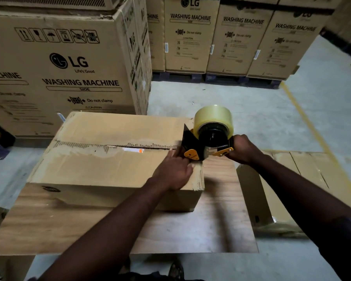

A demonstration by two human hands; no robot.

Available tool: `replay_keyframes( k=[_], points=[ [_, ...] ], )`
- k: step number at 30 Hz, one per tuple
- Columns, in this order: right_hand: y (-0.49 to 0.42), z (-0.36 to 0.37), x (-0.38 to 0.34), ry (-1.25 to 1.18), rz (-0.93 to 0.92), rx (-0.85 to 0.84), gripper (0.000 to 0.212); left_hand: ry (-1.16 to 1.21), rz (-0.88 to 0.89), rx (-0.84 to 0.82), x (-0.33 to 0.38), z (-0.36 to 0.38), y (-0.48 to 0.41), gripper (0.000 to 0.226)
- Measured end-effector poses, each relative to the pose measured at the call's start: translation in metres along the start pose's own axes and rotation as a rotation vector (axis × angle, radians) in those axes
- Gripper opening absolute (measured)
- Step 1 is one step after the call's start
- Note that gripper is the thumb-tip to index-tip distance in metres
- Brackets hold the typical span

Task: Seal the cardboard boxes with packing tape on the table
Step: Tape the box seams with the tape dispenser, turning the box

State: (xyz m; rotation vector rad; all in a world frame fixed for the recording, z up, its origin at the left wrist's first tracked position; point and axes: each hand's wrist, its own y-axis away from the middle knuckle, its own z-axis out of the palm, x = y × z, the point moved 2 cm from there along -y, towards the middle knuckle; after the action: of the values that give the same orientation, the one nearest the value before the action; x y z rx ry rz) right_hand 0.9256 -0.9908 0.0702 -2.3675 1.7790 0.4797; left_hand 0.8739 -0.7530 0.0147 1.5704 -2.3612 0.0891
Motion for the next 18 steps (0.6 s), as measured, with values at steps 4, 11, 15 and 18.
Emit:
replay_keyframes(
  k=[4, 11, 15, 18],
  points=[
    [0.002, 0.004, 0.005, -0.060, 0.016, 0.006, 0.042, 0.023, 0.034, 0.021, 0.002, 0.002, 0.000, 0.060],
    [0.012, -0.002, 0.025, -0.175, 0.130, 0.069, 0.041, 0.045, -0.003, 0.025, -0.003, 0.006, 0.002, 0.061],
    [0.021, -0.003, 0.044, -0.186, 0.154, 0.067, 0.031, 0.042, -0.031, 0.021, -0.005, 0.009, 0.001, 0.069],
    [0.024, -0.009, 0.052, -0.156, 0.158, 0.052, 0.043, 0.040, -0.029, 0.013, -0.005, 0.009, 0.001, 0.067]
  ],
)
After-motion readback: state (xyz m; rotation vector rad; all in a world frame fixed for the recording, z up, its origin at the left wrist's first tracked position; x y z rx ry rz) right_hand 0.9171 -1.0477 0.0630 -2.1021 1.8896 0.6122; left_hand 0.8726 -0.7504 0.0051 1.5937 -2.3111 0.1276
